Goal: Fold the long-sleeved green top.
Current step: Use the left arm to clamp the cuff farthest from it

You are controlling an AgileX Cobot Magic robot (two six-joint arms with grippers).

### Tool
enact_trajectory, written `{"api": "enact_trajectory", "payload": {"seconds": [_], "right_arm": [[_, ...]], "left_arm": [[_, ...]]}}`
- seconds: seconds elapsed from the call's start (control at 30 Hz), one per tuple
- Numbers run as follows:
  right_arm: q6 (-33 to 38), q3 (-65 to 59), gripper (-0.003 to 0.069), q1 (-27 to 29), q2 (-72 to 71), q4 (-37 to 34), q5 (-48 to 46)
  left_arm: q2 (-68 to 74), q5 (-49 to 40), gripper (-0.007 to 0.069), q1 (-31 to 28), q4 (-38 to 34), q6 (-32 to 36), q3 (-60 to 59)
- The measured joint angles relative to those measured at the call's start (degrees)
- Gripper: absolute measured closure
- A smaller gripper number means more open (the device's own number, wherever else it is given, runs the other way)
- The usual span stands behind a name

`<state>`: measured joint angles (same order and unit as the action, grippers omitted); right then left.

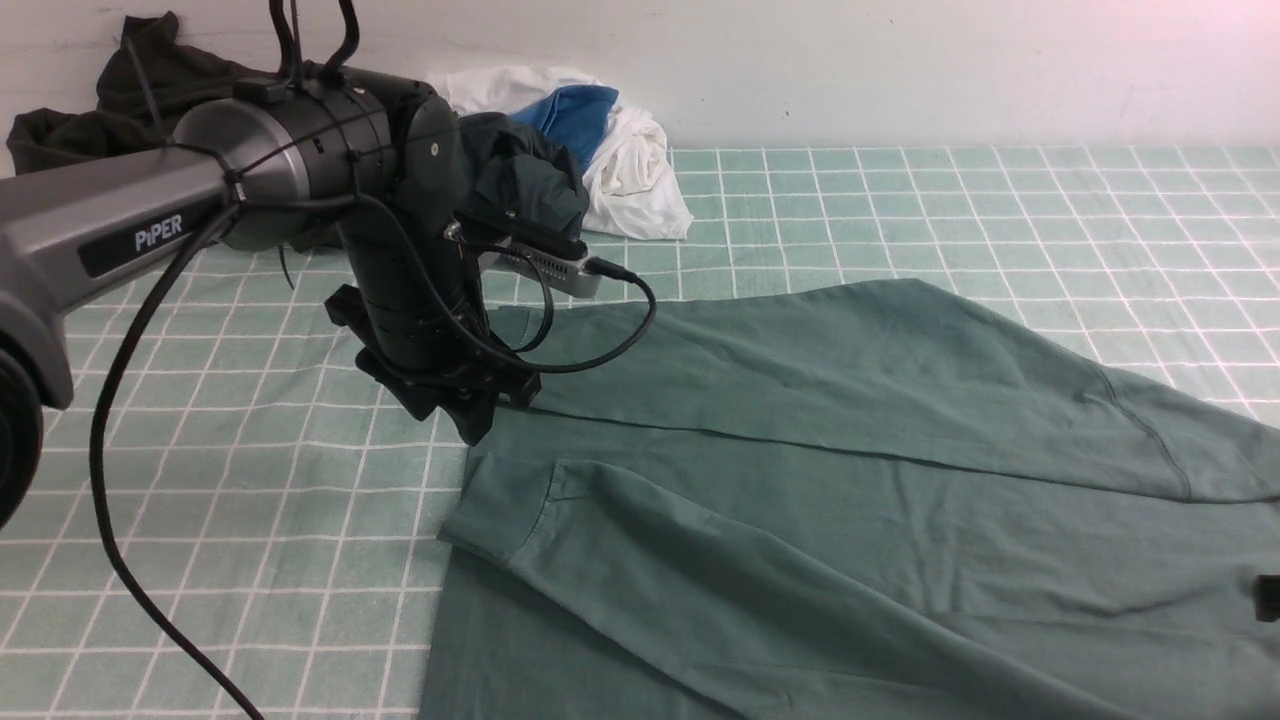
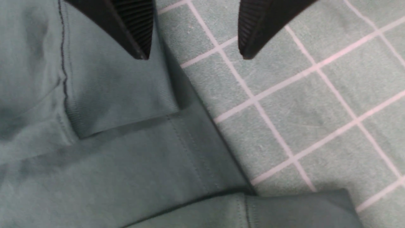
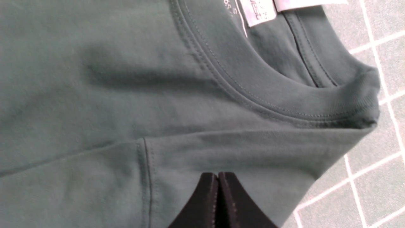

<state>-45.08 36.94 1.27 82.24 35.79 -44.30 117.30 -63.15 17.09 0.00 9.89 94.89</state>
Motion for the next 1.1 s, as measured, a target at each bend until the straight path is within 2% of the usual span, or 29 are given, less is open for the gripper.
{"api": "enact_trajectory", "payload": {"seconds": [0.23,0.43,0.63,0.83,0.93,1.1], "right_arm": [[1.64,0.53,0.0559,0.00,0.00,-4.28,2.00],[12.70,4.83,0.0463,0.00,0.00,-13.76,1.89],[22.15,7.40,0.0440,0.00,0.00,-19.72,0.96],[23.73,7.41,0.0438,0.00,0.00,-21.02,0.52],[23.85,7.41,0.0438,0.00,0.00,-21.24,0.47],[23.91,7.41,0.0438,0.00,0.00,-21.39,-0.19]], "left_arm": [[0.07,2.87,0.0223,-5.38,-2.96,-0.94,0.00],[1.20,14.44,0.0124,-8.97,-9.73,-1.05,0.07],[5.02,22.74,0.0129,-9.03,-14.02,-1.09,0.09],[8.92,24.35,0.0203,-9.03,-16.39,-0.36,0.09],[9.11,24.38,0.0304,-9.03,-18.07,1.21,0.16],[9.22,23.57,0.0514,-9.03,-18.49,3.03,0.16]]}}
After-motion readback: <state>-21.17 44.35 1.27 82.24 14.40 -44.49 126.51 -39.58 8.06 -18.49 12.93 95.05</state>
